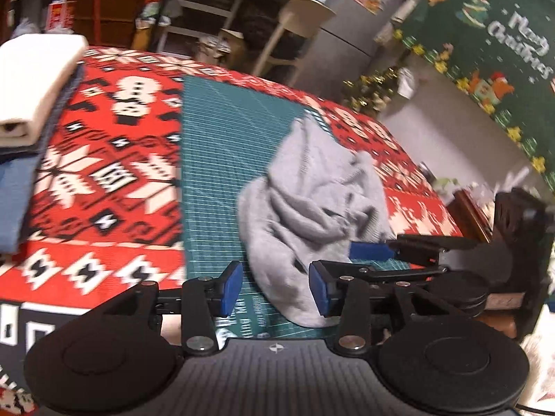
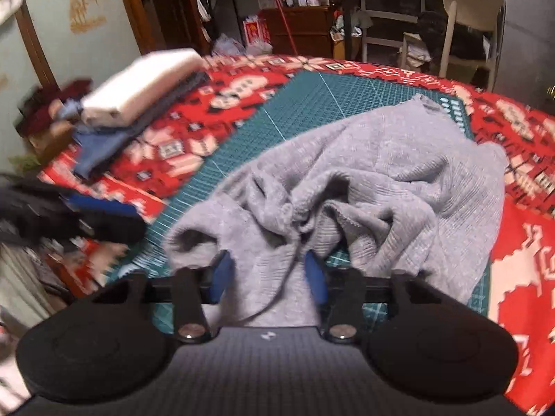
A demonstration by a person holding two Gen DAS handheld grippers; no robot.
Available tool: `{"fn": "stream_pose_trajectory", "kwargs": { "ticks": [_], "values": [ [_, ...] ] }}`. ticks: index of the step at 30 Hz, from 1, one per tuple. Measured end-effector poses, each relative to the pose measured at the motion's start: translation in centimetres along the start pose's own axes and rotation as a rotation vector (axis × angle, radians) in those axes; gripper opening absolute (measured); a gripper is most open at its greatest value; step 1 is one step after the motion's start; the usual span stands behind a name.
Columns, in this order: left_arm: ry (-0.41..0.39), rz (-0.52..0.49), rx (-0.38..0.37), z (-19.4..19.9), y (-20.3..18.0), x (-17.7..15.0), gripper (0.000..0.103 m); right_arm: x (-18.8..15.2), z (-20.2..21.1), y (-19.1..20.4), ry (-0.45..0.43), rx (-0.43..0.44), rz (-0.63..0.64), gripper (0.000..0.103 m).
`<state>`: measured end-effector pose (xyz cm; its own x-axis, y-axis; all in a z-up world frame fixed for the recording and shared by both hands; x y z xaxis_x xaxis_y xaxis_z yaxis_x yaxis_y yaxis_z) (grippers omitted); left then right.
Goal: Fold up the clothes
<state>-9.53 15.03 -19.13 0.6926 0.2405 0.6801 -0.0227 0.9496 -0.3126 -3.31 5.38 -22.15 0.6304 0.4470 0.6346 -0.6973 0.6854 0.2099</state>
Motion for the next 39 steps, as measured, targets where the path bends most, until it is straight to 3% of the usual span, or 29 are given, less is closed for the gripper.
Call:
{"fn": "stream_pose_trajectory", "kwargs": {
  "ticks": [2,6,9,11,15,20,22,27,30,31,32,33,39],
  "values": [
    [-0.004,0.010,0.012,0.1,0.4,0.1,0.041,-0.2,0.1,-0.5,0.003,-0.029,0.018,0.011],
    [-0.006,-0.020,0.041,-0.6,0.3,0.3,0.041,-1.1,1.6,-3.1,0.016,-0.015,-0.072,0.008],
    [-0.009,-0.018,0.007,-1.5,-0.3,0.9,0.045,-2.1,3.4,-6.5,0.006,-0.070,-0.137,0.008],
    [-0.013,-0.011,-0.018,-2.3,-0.7,1.4,0.055,-2.5,4.6,-9.2,-0.009,-0.117,-0.194,0.009],
    [-0.003,0.021,-0.083,-5.0,-1.7,3.2,0.057,-3.2,6.7,-13.2,-0.032,-0.184,-0.254,0.009],
    [0.013,0.119,-0.144,-9.7,-2.4,6.7,0.064,-3.2,7.1,-13.6,-0.043,-0.176,-0.257,0.009],
    [0.021,0.186,-0.137,-11.8,-1.9,8.3,0.064,-3.1,7.1,-13.4,-0.042,-0.177,-0.250,0.009],
    [0.054,0.242,-0.112,-16.3,-1.7,11.3,0.064,-2.9,7.3,-13.0,-0.047,-0.179,-0.238,0.010],
    [0.073,0.246,-0.097,-18.4,-2.1,12.1,0.059,-2.9,7.4,-13.0,-0.050,-0.172,-0.254,0.010],
    [0.080,0.242,-0.092,-18.9,-2.3,12.2,0.046,-2.9,7.4,-13.1,-0.049,-0.169,-0.261,0.010],
    [0.082,0.236,-0.082,-19.2,-2.5,12.1,0.023,-2.9,7.4,-13.2,-0.049,-0.167,-0.267,0.010],
    [0.082,0.231,-0.069,-19.4,-2.6,12.0,0.018,-2.9,7.3,-13.2,-0.049,-0.165,-0.272,0.010],
    [0.039,0.138,0.040,-15.7,-1.7,11.6,0.013,-2.3,7.4,-13.4,-0.058,-0.176,-0.276,0.010]
  ]
}}
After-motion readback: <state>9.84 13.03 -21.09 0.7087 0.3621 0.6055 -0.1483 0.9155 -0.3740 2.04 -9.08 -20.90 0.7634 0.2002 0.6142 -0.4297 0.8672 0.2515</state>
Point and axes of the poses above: each gripper's, at about its wrist camera, not at the fingertips, and z roughly against the way its jaws point, y to its left, x to its top, the point moved 8 cm from there along -z, roughly the way its jaws point, and after that the axes turned 10 degrees about -z, right-handed, at the moved point
